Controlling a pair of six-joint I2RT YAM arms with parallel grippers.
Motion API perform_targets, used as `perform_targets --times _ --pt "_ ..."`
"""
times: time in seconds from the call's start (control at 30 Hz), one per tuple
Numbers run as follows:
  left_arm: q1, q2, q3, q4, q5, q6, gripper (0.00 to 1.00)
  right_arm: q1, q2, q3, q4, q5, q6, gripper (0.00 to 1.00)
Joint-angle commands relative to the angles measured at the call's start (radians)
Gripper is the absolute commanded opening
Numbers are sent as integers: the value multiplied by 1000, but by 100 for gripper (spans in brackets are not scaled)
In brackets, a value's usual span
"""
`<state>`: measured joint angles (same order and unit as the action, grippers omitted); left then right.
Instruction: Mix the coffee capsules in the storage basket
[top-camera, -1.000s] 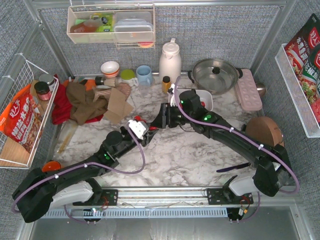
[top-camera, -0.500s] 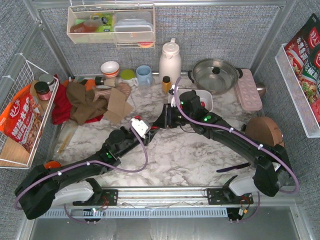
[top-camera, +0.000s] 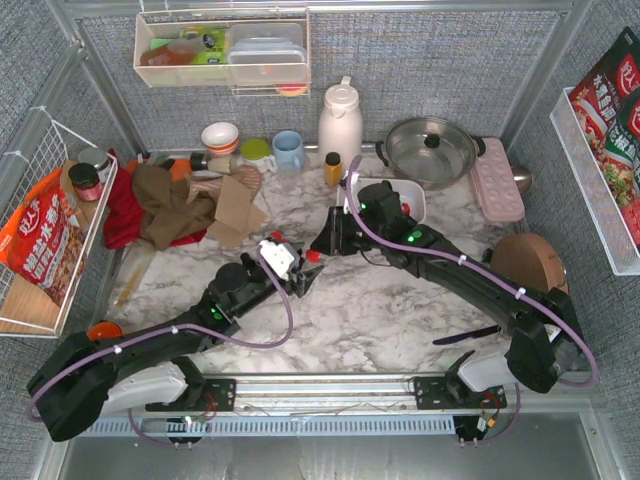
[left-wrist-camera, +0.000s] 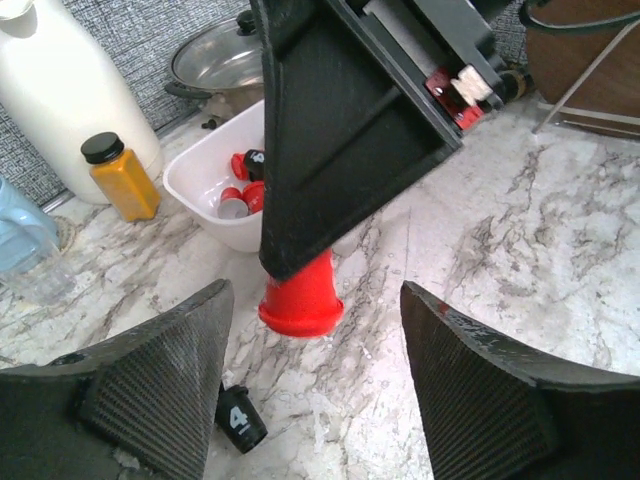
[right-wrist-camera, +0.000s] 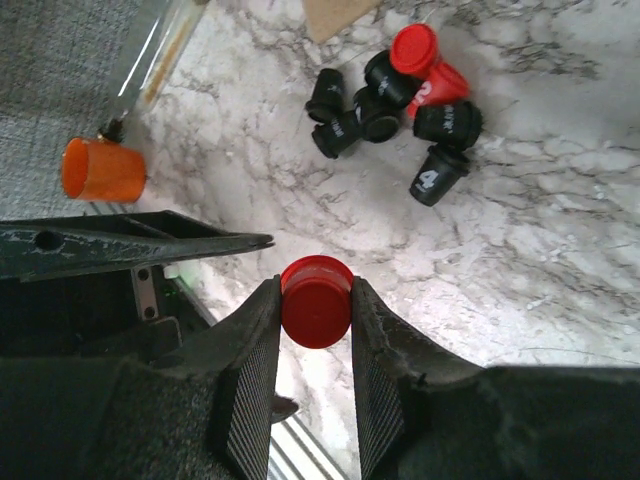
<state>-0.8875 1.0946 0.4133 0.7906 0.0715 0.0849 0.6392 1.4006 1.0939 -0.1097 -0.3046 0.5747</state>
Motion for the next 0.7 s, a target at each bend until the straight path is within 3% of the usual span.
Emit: perform_targets --times 0.0,0.13,0.3,0.43,0.6,0.67 --pt "1 -30 -23 20 3 -25 80 -7 4 33 -42 111 -70 23" --pt "1 -77 -57 -21 -57 -59 99 -29 14 77 -120 324 -209 23" --pt "3 -85 -71 -103 -332 -201 99 -111 60 112 -108 586 -373 23" --pt "17 -9 1 -288 -497 -346 99 -209 146 139 -49 646 -424 23" --pt "39 160 104 -407 -584 -487 99 -293 270 216 -31 691 -473 31" --pt "49 225 156 -462 -589 -522 99 -319 310 248 -60 691 -478 39"
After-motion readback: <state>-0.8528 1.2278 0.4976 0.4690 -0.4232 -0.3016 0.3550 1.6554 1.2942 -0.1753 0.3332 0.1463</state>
